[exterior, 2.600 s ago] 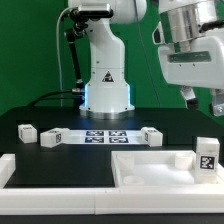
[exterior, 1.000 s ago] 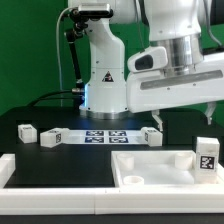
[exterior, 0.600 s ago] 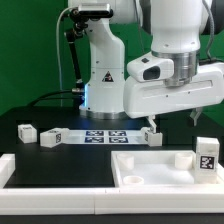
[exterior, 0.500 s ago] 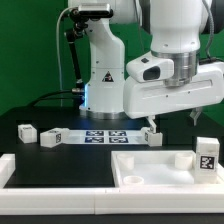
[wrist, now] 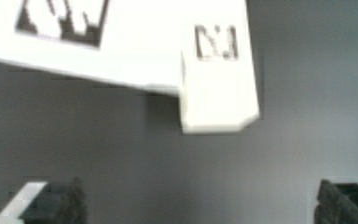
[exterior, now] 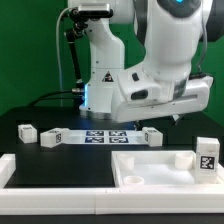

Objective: Assemble square table

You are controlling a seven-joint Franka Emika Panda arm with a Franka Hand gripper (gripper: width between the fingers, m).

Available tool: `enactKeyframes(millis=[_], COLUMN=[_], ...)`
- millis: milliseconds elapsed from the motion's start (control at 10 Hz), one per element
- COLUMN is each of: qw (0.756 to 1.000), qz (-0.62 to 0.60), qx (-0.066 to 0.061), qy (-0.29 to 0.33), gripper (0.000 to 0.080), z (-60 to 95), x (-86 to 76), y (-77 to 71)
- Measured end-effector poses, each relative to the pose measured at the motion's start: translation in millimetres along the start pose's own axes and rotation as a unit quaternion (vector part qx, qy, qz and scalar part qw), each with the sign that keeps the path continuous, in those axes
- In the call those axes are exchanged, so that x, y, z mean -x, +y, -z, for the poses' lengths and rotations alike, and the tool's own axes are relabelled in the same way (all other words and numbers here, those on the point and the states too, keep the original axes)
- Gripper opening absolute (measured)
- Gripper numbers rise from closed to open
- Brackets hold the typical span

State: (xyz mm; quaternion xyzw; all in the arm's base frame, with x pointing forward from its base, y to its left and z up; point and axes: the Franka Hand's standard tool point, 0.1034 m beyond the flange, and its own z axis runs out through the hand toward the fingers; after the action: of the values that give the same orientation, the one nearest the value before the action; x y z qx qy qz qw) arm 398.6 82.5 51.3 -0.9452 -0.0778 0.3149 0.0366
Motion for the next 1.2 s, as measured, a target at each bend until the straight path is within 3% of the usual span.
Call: enactKeyframes(millis=[500, 600, 1000, 1200], qw=[0.991, 0.992, 0.992, 0.988], qz=[-0.011, -0.014, -0.019, -0.043], qx=[-0.012, -0.009, -0.011, -0.008], qy=[-0.132, -0.123, -0.123, -0.149], gripper=[0.0649, 0.0649, 0.0649, 0.0649], z=[-8.5, -10.3, -11.6, -41.0], x=[2.3, -2.4, -2.0, 8.4], y=[-4.6, -10.3, -6.0, -11.4])
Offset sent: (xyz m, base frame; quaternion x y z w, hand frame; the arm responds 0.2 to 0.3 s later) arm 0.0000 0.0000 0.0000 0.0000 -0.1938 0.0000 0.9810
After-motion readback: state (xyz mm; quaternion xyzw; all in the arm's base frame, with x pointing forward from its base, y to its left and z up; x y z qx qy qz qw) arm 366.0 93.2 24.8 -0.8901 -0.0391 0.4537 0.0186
